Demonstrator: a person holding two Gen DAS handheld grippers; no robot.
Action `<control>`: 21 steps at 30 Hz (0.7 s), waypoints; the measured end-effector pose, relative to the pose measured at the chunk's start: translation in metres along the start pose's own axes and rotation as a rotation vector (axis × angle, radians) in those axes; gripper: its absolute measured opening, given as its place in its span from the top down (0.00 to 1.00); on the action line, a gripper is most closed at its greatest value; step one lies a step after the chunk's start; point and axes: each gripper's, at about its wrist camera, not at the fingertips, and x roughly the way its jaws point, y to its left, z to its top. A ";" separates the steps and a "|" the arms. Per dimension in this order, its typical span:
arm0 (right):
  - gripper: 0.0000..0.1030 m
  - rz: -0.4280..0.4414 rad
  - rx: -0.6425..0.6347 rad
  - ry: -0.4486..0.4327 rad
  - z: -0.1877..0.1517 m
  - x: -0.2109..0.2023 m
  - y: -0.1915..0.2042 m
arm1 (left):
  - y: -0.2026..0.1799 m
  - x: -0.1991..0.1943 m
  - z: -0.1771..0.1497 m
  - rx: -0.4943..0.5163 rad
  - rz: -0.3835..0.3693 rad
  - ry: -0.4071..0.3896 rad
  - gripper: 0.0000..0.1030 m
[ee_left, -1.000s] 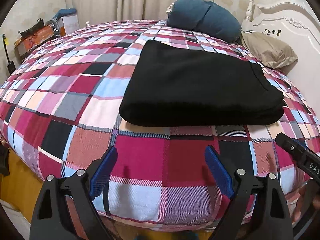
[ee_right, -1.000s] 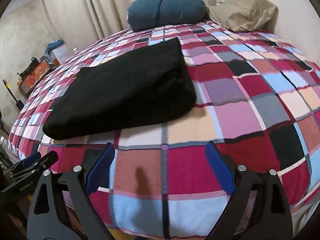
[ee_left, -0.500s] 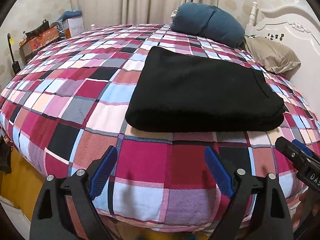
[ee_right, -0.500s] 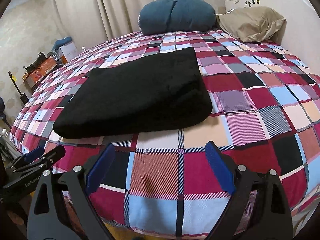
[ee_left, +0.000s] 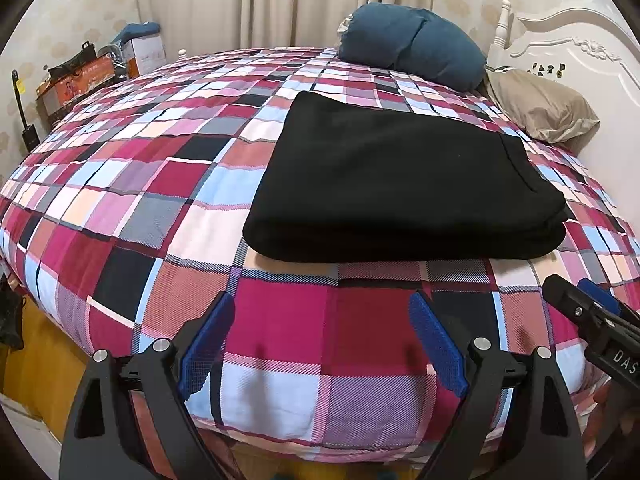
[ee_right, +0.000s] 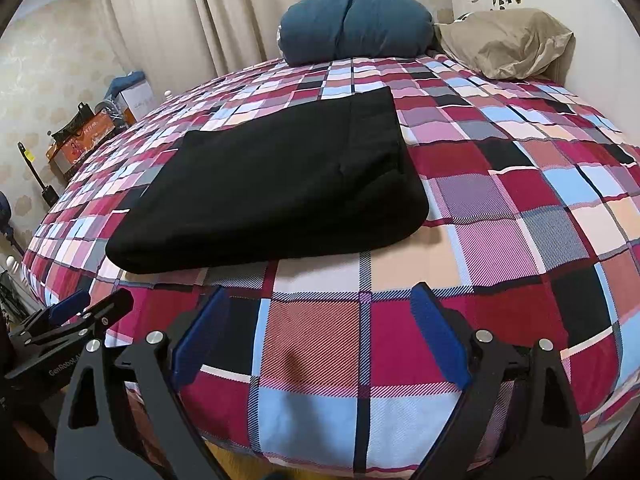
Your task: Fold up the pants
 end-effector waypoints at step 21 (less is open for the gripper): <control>0.11 -0.001 -0.008 0.002 0.000 -0.002 0.003 | -0.001 0.001 0.000 -0.005 -0.019 0.009 0.15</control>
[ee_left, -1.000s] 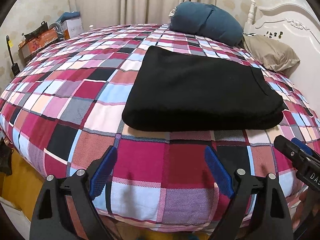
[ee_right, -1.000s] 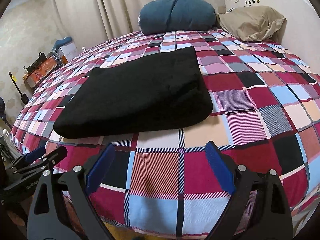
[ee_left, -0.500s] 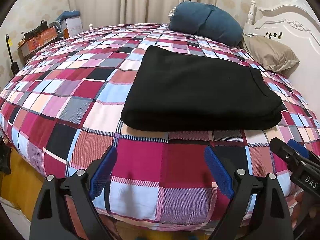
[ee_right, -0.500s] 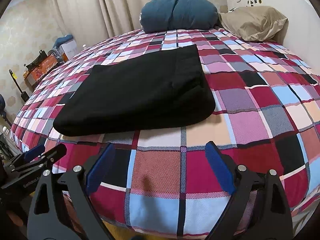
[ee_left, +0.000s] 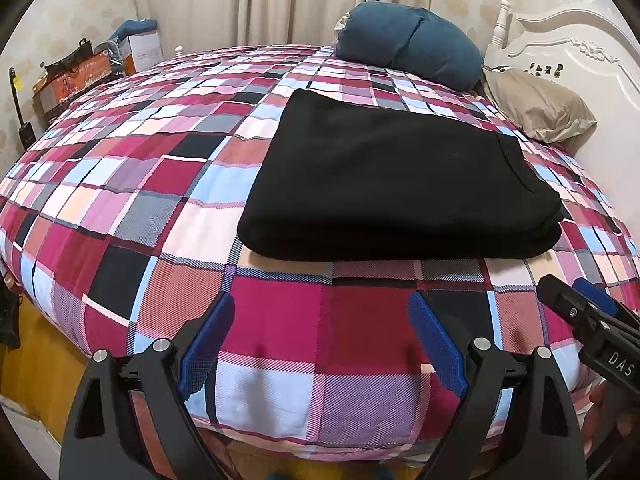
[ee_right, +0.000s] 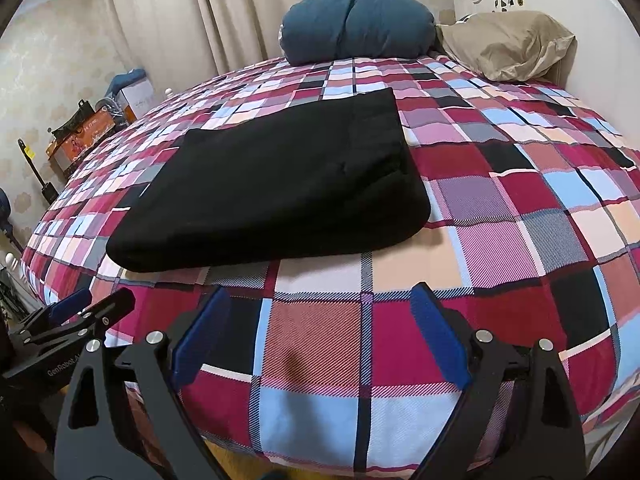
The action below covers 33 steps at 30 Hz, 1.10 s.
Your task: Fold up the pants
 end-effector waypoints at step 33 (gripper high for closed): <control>0.11 0.004 -0.003 0.014 -0.001 0.005 -0.001 | -0.001 0.001 0.003 0.007 -0.008 0.000 0.15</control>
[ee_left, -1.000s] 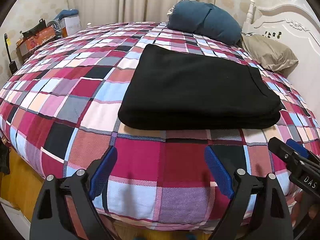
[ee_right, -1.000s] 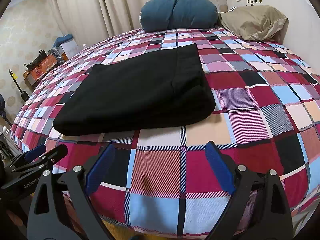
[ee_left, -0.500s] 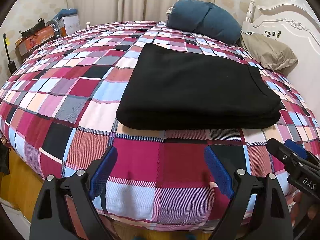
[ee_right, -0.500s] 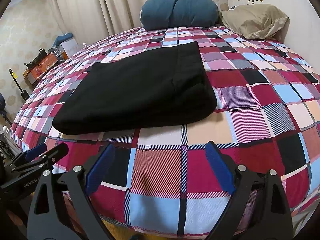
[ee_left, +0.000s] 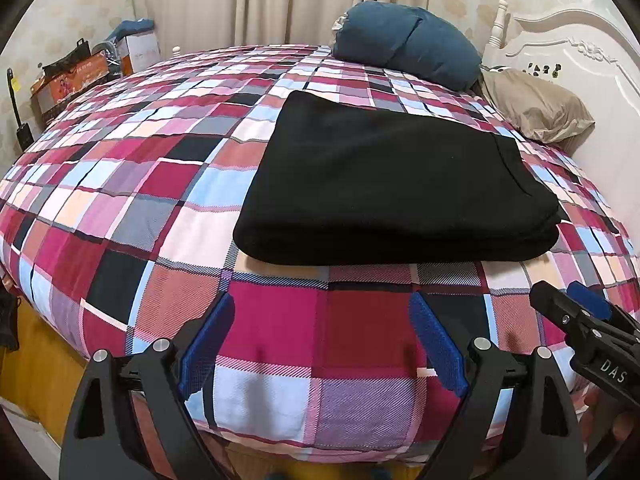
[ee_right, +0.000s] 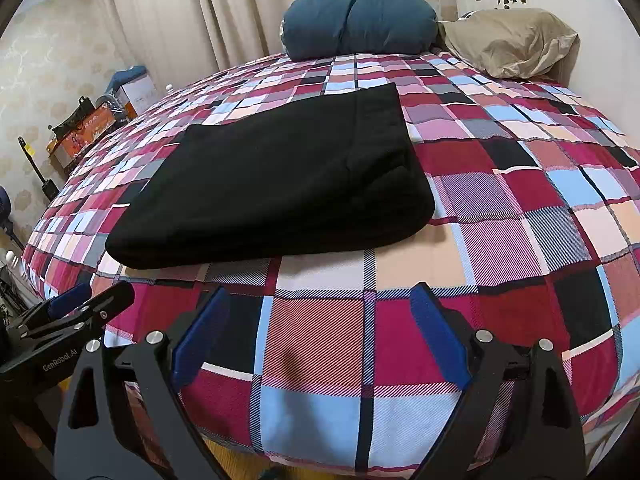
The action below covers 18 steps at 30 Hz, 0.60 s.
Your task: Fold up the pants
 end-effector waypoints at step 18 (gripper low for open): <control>0.11 0.004 0.004 0.001 0.002 0.000 -0.001 | -0.015 -0.014 0.013 0.110 0.094 -0.126 0.15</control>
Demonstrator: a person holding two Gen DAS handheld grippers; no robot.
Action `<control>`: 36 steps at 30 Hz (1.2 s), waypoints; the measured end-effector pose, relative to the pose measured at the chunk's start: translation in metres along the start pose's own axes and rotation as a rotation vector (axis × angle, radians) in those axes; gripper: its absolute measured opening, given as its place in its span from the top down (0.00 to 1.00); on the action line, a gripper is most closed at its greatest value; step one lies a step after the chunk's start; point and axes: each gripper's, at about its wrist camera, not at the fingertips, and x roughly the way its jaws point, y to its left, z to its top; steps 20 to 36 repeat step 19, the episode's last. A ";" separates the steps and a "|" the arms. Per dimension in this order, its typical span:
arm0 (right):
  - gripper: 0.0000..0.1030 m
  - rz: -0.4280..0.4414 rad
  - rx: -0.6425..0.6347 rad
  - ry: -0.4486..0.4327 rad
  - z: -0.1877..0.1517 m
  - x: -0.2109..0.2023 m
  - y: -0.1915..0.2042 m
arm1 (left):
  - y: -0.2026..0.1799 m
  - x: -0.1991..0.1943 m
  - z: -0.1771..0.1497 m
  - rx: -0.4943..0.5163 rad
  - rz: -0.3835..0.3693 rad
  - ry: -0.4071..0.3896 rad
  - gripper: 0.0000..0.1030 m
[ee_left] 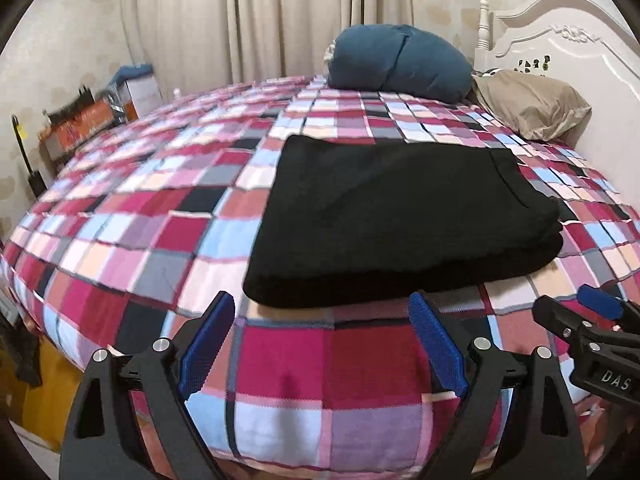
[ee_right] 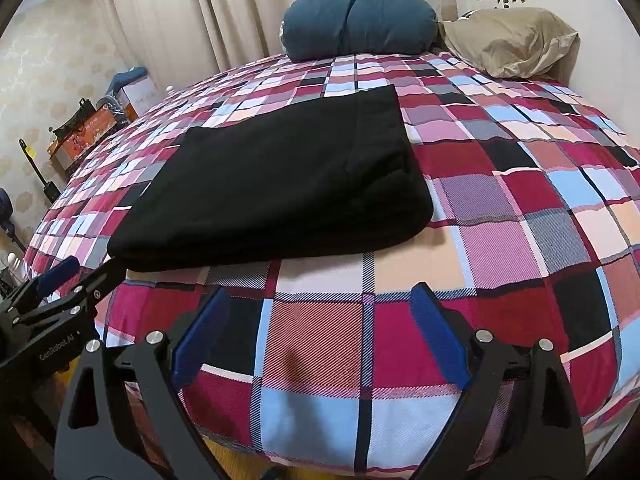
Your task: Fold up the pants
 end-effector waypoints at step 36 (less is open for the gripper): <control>0.02 0.050 -0.040 -0.090 0.181 0.044 -0.061 | 0.176 0.186 0.153 -0.193 0.128 0.011 0.16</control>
